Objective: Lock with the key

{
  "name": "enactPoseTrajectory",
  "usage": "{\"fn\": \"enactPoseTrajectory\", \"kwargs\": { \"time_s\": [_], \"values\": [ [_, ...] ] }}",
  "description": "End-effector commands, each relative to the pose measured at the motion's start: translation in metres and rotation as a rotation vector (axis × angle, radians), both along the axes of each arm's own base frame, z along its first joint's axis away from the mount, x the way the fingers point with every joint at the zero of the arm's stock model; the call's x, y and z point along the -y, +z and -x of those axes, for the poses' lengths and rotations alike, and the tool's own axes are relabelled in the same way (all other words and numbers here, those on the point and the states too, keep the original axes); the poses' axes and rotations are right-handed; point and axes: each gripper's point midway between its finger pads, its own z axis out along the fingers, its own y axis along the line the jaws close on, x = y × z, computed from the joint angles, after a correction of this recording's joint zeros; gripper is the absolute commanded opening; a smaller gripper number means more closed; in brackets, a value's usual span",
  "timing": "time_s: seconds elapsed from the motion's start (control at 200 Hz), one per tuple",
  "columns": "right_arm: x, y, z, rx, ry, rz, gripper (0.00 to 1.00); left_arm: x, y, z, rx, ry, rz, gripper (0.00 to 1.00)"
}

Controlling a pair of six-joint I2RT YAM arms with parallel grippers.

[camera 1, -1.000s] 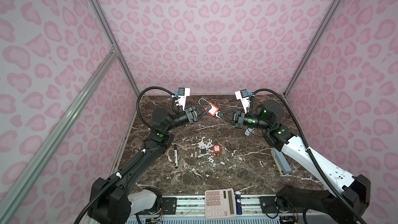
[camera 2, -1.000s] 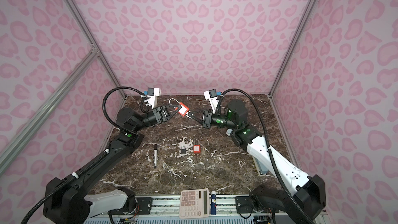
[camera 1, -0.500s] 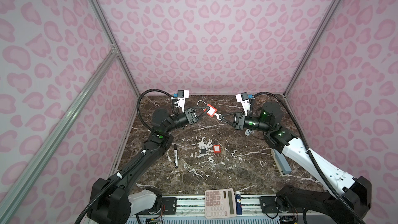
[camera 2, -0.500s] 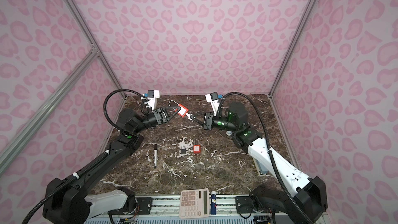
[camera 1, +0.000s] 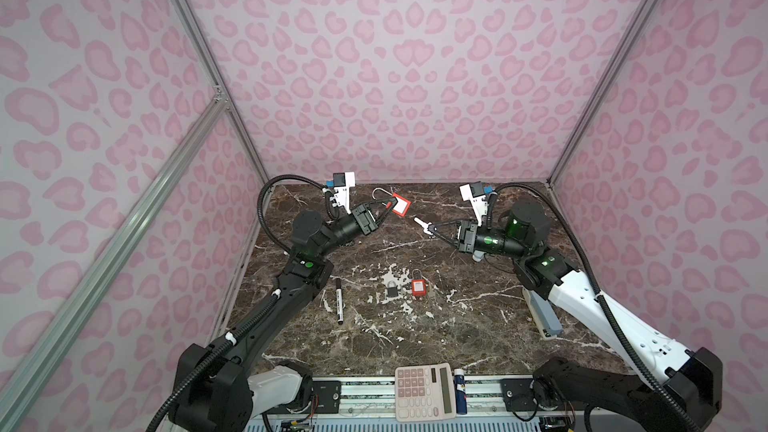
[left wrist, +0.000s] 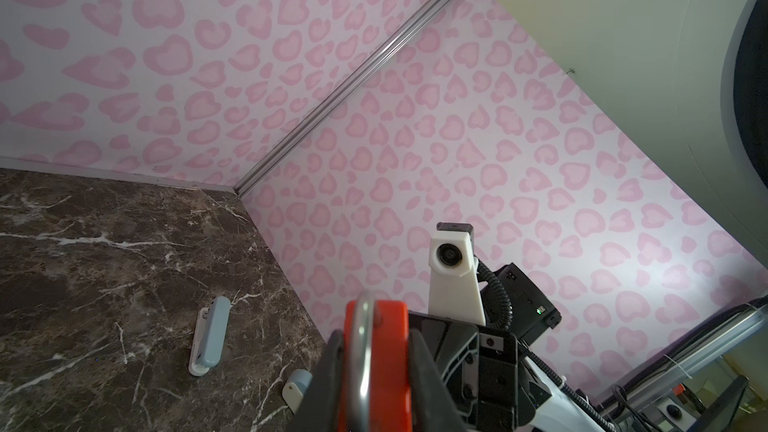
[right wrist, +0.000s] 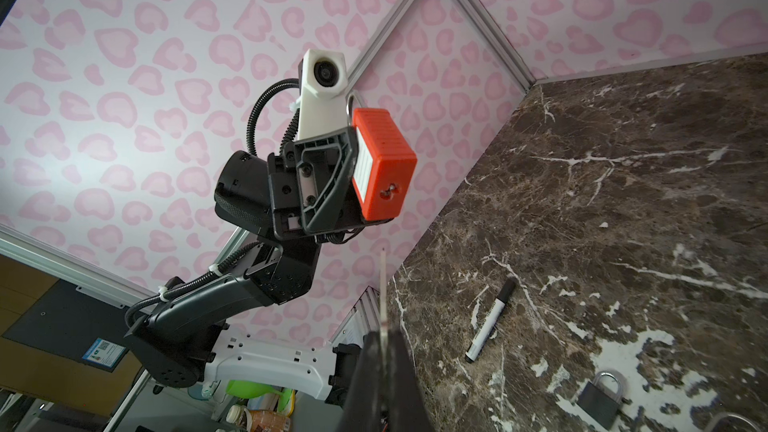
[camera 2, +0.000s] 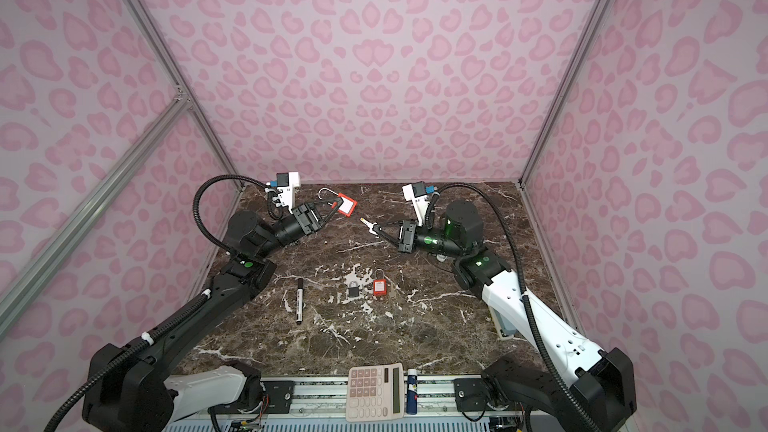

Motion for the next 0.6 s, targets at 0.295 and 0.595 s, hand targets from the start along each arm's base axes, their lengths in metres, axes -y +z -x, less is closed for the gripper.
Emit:
{"fn": "enactPoseTrajectory", "kwargs": {
  "time_s": [0.295,0.595],
  "values": [
    [0.047,-0.026,-0.038,-0.078,-0.246,0.041,0.0,0.02,-0.087,-0.018,-0.179,-0.003,-0.12,0.04],
    [0.098,-0.087,-0.052,-0.258,-0.454,0.12,0.0,0.094,-0.206,-0.002,-0.482,-0.213,-0.366,0.03]
  ]
}}
